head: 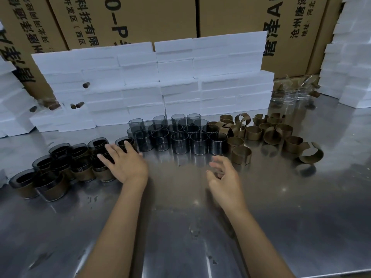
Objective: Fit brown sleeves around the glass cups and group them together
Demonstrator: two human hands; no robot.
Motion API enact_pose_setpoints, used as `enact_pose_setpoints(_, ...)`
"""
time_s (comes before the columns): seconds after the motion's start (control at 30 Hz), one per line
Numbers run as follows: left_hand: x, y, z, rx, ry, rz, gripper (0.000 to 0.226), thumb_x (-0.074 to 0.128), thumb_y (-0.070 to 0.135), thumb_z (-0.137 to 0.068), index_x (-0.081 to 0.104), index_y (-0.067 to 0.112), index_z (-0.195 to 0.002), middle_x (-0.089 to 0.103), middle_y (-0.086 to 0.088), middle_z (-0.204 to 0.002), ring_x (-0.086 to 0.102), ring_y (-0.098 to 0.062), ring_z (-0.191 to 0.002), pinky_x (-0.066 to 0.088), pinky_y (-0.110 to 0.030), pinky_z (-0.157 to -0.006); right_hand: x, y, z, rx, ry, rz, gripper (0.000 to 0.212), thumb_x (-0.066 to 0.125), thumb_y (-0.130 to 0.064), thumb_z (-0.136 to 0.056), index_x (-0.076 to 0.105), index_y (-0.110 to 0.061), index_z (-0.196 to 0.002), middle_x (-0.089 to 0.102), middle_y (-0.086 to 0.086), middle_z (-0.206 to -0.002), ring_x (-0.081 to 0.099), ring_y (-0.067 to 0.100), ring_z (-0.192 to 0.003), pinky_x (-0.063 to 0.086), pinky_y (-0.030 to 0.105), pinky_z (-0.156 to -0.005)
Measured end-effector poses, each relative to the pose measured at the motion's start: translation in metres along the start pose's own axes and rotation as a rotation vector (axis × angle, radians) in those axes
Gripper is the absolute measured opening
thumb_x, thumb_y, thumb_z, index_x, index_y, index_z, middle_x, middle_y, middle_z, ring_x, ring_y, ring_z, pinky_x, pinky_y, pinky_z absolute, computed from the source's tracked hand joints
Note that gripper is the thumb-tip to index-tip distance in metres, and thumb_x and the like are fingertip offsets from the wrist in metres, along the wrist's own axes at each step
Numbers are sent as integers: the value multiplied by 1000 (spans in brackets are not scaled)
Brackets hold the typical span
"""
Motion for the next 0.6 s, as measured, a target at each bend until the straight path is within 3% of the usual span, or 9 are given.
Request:
enact_pose_setpoints(0.17, -1, -1, -31, 58, 21, -113, 62, 48, 38, -104, 26, 24, -160, 15, -21, -169, -1, -36, -159, -4, -59, -126, 1, 1, -2, 0, -9, 12, 36, 62, -8, -95, 59, -23, -128, 66, -6, -118, 60, 11, -114, 40, 21, -94)
enact_pose_setpoints(0.27, 3, 16, -37, 238, 40, -121, 61, 53, 33, -103, 28, 28, -159, 13, -18, -170, -1, -35, -159, -5, -57, -125, 2, 1, -3, -9, -4, 25, 34, 62, -8, -94, 60, -25, -124, 66, -9, -115, 61, 9, -110, 41, 21, -91)
enact_pose_setpoints(0.37, 5, 30, -40, 343, 33, -83, 45, 50, 36, -105, 46, 26, -148, 25, -18, -166, 7, -34, -157, -2, -53, -126, 2, 1, -4, -15, 3, 24, 32, 62, -8, -93, 61, -25, -120, 66, -11, -111, 62, 8, -108, 43, 19, -89)
enact_pose_setpoints(0.5, -2, 32, -36, 281, 72, 69, 31, 52, 37, -105, 63, 17, -125, 54, -21, -140, 35, -38, -140, 17, -47, -121, 2, 0, -5, -14, 4, 15, 31, 62, -7, -93, 63, -22, -121, 67, -10, -110, 62, 7, -106, 43, 18, -88)
enact_pose_setpoints(0.6, -14, 32, -23, 184, 111, 340, 25, 56, 29, -104, 64, 10, -118, 52, -26, -133, 39, -42, -130, 25, -48, -113, 2, -1, -4, -10, -3, 6, 31, 61, -7, -94, 62, -22, -121, 66, -9, -110, 62, 7, -105, 44, 20, -89)
Point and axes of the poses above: each hand's wrist, its own z-axis away from the middle knuckle, its own x-axis out of the palm, y = z × x, the point moved 5 cm from there along -z, towards the middle knuckle
